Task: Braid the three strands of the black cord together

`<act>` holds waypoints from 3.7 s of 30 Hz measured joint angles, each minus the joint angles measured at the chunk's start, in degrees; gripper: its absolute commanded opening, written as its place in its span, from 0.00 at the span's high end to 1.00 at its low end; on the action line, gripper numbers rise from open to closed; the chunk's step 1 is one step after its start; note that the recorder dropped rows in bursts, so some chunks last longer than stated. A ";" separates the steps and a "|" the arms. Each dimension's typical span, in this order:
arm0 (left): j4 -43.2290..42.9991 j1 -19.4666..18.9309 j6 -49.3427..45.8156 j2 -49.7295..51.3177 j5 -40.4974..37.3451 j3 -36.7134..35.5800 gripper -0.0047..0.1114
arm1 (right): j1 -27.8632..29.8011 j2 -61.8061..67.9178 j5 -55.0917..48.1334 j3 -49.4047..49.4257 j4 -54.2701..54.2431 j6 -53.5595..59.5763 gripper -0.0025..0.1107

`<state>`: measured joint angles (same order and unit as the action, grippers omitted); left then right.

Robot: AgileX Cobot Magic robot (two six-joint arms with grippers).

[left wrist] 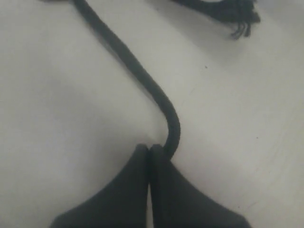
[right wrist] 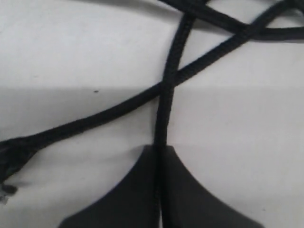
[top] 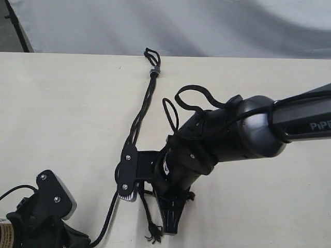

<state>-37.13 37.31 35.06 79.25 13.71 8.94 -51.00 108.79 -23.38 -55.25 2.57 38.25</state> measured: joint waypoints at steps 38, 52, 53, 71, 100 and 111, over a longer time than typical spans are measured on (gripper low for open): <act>0.00 0.00 0.00 0.00 -0.10 0.00 0.96 | 1.62 -9.40 -4.69 0.72 -4.87 -9.47 0.37; 0.00 0.00 0.00 0.00 -0.10 0.00 0.96 | 0.50 -9.68 -9.07 4.69 -14.36 -11.81 0.57; 0.00 0.00 0.00 0.00 -0.10 0.00 0.96 | -0.06 -9.10 -8.43 5.00 -15.39 -11.81 0.61; 0.00 0.00 0.47 0.00 -0.10 0.00 0.96 | -7.10 -3.93 -2.37 4.85 -18.50 -16.01 0.77; 0.00 0.00 0.59 0.00 -0.10 0.00 0.96 | -8.96 -9.76 -5.39 -1.69 -2.04 -27.61 0.48; 0.00 0.00 0.72 0.00 -0.10 0.00 0.96 | -1.53 -4.00 -4.35 1.72 -1.20 -28.00 0.52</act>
<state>-37.13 37.31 35.77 79.25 13.60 8.94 -52.52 104.79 -27.73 -53.54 1.38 10.25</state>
